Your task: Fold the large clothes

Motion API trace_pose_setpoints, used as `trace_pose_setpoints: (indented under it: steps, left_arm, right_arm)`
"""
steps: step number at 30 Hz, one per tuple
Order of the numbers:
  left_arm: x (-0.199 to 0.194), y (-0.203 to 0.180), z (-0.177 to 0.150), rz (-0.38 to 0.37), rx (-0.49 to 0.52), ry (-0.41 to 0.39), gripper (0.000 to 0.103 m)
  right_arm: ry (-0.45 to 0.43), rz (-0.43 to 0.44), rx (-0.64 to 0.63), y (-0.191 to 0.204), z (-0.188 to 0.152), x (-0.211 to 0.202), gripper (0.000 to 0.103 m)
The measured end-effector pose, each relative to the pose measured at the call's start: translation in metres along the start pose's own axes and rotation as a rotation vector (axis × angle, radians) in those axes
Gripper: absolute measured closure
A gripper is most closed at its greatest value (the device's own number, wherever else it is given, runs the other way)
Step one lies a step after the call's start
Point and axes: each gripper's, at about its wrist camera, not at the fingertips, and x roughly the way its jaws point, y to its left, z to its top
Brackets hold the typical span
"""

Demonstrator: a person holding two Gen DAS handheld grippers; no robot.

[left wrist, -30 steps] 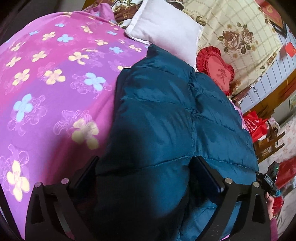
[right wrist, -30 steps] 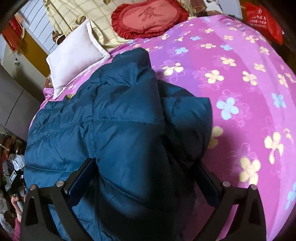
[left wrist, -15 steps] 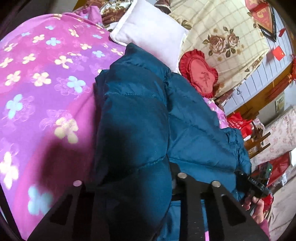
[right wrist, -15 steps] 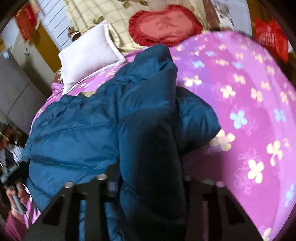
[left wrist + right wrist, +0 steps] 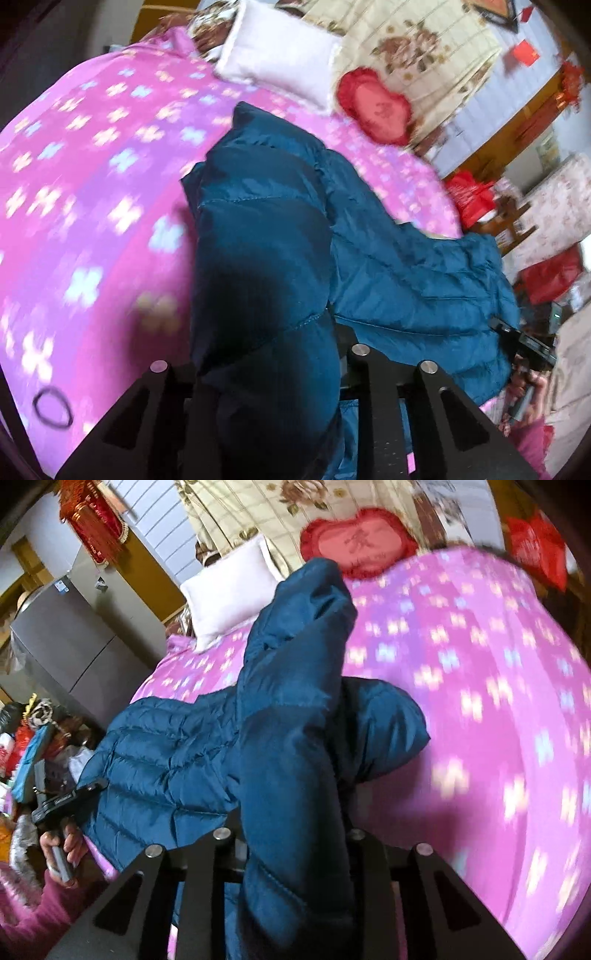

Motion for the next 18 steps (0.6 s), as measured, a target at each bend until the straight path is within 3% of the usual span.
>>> trace_pose_setpoints:
  steps: [2, 3, 4, 5, 6, 7, 10, 13, 18]
  left_arm:
    - [0.015, 0.014, -0.014, 0.071, -0.034, 0.025, 0.085]
    - [0.026, 0.02, -0.017, 0.104, -0.056, 0.038, 0.075]
    - [0.034, 0.026, -0.022, 0.131, -0.075, 0.035, 0.061]
    - [0.038, 0.03, -0.024, 0.148, -0.088, 0.011, 0.056]
    - [0.037, 0.032, -0.027, 0.165, -0.096, -0.018, 0.05]
    - [0.036, 0.031, -0.028, 0.178, -0.097, -0.03, 0.049]
    - [0.024, 0.02, -0.034, 0.248, -0.049, -0.061, 0.049]
    - [0.006, 0.01, -0.041, 0.307, -0.006, -0.106, 0.05]
    - [-0.026, -0.001, -0.048, 0.356, 0.002, -0.228, 0.05]
  right_arm:
    - [0.026, -0.004, 0.05, -0.01, -0.03, 0.003, 0.068]
    - [0.036, -0.024, 0.066, -0.014, -0.04, 0.008, 0.063]
    - [0.047, -0.052, 0.094, -0.022, -0.049, 0.018, 0.053]
    - [0.052, -0.08, 0.12, -0.029, -0.056, 0.027, 0.047]
    - [0.048, -0.123, 0.135, -0.036, -0.061, 0.038, 0.032]
    - [0.038, -0.14, 0.144, -0.039, -0.063, 0.044, 0.027]
    - [0.018, -0.186, 0.149, -0.033, -0.064, 0.045, 0.027]
    - [0.001, -0.288, 0.073, -0.011, -0.064, 0.03, 0.027]
    - [-0.131, -0.385, -0.045, 0.031, -0.064, -0.013, 0.025]
